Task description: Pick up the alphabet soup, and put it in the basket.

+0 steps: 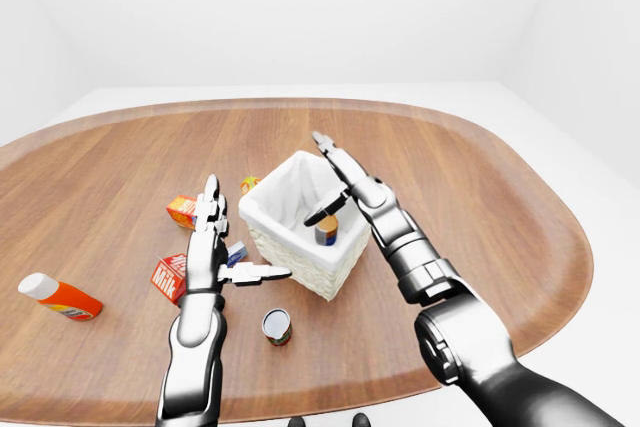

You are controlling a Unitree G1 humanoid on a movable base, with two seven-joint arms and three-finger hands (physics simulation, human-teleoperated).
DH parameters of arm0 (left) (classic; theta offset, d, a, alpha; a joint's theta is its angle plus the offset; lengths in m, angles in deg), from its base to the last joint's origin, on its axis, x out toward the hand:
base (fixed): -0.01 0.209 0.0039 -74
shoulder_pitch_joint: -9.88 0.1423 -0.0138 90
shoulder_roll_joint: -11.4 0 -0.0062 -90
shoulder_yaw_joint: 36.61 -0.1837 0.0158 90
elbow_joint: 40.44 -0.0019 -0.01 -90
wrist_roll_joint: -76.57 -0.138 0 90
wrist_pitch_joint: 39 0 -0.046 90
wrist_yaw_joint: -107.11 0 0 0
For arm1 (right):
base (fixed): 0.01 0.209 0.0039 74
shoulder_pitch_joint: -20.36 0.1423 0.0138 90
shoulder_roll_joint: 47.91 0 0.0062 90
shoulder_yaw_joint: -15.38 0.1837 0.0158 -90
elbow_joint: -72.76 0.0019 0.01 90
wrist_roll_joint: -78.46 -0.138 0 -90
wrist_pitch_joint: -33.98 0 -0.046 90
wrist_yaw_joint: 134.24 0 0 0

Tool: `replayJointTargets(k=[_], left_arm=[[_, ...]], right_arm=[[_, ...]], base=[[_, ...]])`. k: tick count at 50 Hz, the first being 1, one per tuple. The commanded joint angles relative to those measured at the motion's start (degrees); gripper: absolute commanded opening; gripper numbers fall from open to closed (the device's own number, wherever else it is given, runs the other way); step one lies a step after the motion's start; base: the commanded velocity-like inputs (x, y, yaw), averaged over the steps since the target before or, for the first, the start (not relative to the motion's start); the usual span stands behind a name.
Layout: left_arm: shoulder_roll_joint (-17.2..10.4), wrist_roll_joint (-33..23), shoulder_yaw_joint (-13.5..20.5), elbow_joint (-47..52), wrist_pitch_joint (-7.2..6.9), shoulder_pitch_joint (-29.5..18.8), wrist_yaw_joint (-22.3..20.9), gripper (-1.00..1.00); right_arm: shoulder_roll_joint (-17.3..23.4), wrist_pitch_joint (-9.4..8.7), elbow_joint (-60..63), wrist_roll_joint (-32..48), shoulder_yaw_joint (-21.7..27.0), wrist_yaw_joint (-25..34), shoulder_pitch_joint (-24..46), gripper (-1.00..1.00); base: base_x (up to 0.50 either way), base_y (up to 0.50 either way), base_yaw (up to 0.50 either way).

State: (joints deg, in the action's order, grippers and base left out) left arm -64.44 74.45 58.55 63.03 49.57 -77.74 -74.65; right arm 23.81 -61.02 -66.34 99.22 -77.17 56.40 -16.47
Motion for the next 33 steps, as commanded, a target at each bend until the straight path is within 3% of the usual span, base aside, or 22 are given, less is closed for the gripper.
replayJointTargets(k=[1,16,33], left_arm=[[0.0,0.0,0.1,-0.5,0.33,-0.1,0.0,1.00],[0.0,0.0,0.0,-0.5,0.31,-0.1,0.0,1.00],[0.0,-0.1,-0.1,0.1,-0.21,0.1,0.0,1.00]], right_arm=[[0.0,0.00,0.7,-0.1,0.0,-0.2,0.0,1.00],[1.1,0.00,9.4,-0.6,0.5,0.1,0.6,1.00],[3.2,0.00,30.4,-1.0,1.1,1.3,2.1,1.00]], base=[[0.00,0.00,0.00],[0.00,0.00,0.00],[0.00,0.00,0.00]])
